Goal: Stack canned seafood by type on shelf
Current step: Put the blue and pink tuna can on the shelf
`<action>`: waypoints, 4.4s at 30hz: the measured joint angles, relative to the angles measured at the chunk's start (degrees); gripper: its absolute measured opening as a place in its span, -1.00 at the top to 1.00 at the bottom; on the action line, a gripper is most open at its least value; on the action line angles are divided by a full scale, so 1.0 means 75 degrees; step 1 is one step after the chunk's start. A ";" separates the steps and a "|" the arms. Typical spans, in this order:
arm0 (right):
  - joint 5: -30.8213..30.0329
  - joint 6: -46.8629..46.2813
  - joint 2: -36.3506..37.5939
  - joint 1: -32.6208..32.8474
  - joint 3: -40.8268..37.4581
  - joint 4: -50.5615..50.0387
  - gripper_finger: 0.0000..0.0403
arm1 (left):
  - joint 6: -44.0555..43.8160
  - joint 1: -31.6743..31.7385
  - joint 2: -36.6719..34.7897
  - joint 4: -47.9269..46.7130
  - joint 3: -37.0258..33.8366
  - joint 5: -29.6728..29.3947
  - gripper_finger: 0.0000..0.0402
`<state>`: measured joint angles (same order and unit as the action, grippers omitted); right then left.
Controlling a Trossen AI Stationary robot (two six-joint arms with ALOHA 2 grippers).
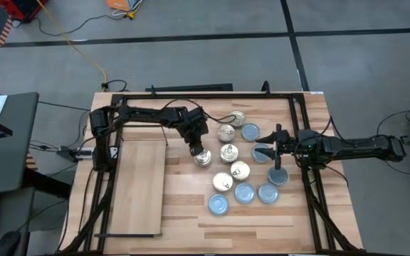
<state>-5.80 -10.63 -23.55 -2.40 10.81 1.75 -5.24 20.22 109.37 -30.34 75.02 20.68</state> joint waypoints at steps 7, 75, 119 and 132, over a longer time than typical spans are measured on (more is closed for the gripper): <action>0.0006 0.0000 0.0000 0.0346 0.0000 0.0118 -0.02 | -0.0163 0.0678 0.0040 -0.0176 -0.0012 0.0821 1.00; 0.0000 0.0074 -0.0008 0.0529 -0.0003 0.0463 -0.02 | -0.1050 -0.1076 0.0004 -0.3526 0.2819 -0.5085 -0.31; -0.0157 -0.0399 -0.0574 0.1915 -0.0006 0.0864 -0.02 | -0.0244 -0.1276 0.0750 -0.4392 0.2527 -0.3583 0.08; -0.0157 0.0383 -0.0554 0.1412 -0.0006 0.1348 -0.02 | -0.0053 -0.4184 0.0343 -0.6055 0.3331 -0.4684 0.08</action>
<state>-6.98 -7.76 -27.70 8.19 10.76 11.87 -5.63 -11.16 111.94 -75.75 100.01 -14.45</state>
